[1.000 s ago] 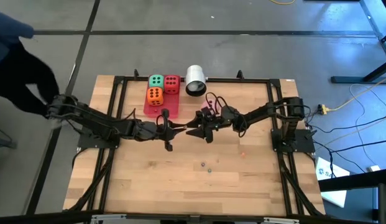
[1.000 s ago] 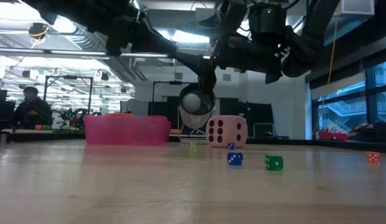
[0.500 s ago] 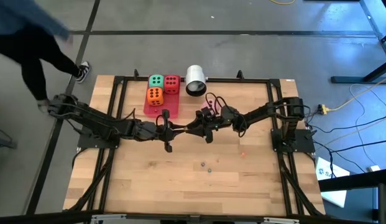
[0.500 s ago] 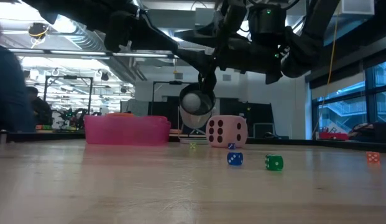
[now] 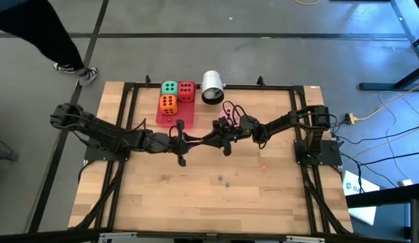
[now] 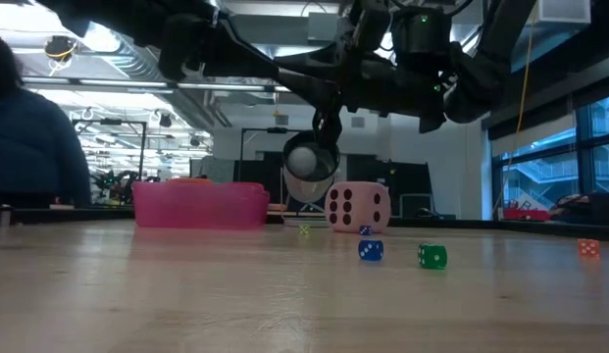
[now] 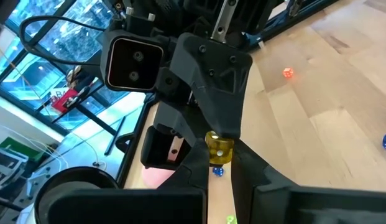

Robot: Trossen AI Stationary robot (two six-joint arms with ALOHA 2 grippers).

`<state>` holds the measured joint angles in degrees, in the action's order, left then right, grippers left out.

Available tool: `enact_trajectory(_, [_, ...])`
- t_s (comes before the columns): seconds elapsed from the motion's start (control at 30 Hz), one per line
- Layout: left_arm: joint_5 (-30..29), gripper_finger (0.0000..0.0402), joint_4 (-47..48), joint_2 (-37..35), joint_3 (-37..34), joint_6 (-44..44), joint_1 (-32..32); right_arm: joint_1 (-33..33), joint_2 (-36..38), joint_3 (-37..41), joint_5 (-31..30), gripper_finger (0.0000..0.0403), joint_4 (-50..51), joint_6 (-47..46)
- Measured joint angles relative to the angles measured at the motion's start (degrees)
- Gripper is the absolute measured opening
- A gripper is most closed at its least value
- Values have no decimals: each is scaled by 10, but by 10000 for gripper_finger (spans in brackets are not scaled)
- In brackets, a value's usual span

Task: Pick & Place Dice
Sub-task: Put the small yellow dice into the red bin

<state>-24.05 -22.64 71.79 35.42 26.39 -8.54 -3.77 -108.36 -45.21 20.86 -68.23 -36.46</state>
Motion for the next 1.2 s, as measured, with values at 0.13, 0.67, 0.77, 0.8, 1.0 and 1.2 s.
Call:
enact_trajectory(0.13, [10, 16, 1, 0, 0, -3, 0, 0, 0, 0, 2, 59, -2, 4])
enact_trajectory(0.67, [13, 91, -1, 1, -1, -33, 0, 0, 0, 0, 11, 57, -6, 15])
enact_trajectory(0.77, [17, 120, 11, 4, -3, -40, 0, 0, 3, -2, 11, 55, -17, 19])
enact_trajectory(0.8, [19, 129, 11, 4, -4, -44, 0, 0, 3, -2, 11, 54, -18, 20])
enact_trajectory(1.0, [28, 170, 2, 3, -2, -58, 0, 0, 2, -2, 11, 53, -9, 20])
enact_trajectory(1.2, [-48, 184, 10, -2, -2, -43, 0, 0, 2, -1, 21, 52, -6, 20])
